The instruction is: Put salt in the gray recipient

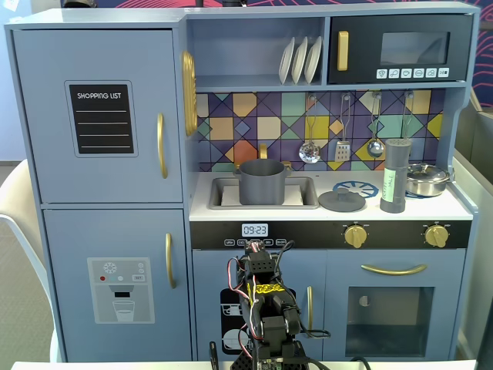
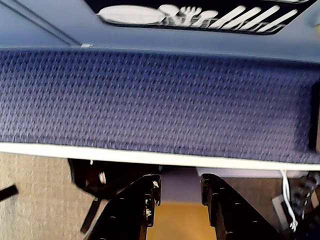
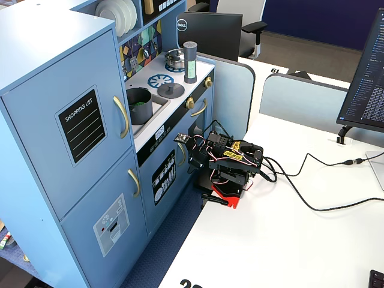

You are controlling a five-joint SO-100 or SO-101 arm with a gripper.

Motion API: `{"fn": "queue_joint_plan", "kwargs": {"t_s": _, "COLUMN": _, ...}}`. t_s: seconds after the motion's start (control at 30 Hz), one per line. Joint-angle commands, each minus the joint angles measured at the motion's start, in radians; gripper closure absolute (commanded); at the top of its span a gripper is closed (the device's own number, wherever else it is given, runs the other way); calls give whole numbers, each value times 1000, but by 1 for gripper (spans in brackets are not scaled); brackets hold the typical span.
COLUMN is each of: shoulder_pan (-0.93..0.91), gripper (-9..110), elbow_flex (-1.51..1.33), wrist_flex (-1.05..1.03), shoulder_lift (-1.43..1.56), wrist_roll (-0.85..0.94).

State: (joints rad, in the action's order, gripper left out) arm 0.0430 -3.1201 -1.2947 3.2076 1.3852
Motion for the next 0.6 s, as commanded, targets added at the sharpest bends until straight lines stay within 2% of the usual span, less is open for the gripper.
{"fn": "queue_joint_plan", "kwargs": {"t_s": 0.0, "shoulder_pan": -3, "gripper": 101, "elbow_flex": 5, "wrist_flex": -12, "shoulder_lift": 11, "wrist_roll": 20}}
{"fn": "queue_joint_plan", "kwargs": {"t_s": 0.17, "shoulder_pan": -46, "gripper": 100, "elbow_flex": 5, "wrist_flex": -32, "shoulder_lift": 12, "wrist_roll": 164}}
{"fn": "queue_joint_plan", "kwargs": {"t_s": 0.57, "shoulder_pan": -87, "gripper": 97, "elbow_flex": 3, "wrist_flex": -32, "shoulder_lift": 12, "wrist_roll": 150}}
